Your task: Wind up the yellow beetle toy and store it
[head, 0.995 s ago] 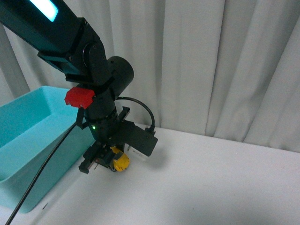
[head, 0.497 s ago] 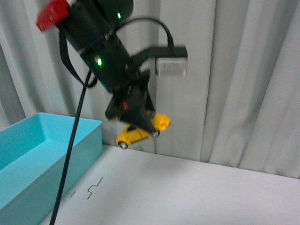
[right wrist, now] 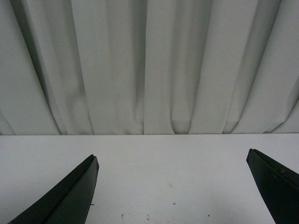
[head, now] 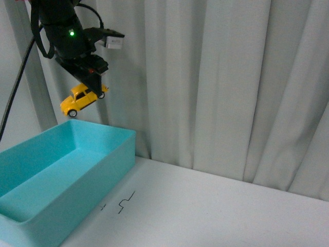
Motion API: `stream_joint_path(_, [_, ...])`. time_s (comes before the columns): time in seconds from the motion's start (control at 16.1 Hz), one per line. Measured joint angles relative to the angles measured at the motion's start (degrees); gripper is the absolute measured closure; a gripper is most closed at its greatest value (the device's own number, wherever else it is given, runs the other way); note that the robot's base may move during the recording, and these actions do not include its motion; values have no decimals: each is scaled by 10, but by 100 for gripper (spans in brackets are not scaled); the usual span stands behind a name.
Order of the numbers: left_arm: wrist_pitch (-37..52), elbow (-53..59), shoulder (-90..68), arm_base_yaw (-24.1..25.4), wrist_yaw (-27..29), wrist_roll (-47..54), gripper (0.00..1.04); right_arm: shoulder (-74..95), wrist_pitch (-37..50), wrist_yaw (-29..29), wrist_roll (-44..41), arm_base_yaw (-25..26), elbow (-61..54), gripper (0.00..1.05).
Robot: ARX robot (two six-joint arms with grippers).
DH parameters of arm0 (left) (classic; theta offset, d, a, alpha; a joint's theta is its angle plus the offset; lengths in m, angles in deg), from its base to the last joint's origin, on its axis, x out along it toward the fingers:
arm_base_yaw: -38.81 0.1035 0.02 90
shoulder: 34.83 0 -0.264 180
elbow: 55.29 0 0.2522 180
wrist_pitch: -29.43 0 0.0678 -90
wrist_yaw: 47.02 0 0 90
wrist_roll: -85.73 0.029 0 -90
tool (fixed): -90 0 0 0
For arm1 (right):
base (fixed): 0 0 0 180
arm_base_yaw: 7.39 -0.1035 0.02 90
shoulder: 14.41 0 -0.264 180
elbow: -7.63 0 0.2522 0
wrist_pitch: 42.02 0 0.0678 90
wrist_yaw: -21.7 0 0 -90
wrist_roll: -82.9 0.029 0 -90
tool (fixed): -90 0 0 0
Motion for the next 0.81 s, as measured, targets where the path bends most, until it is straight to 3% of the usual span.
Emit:
stream_joint_path(0.31, [8,54,-17,21,36,-172,63,0,0,0,0,0,0,7])
stream_joint_path(0.81, [123,219,-14,56,50,-215,63,0,0,0,0,0,0,7])
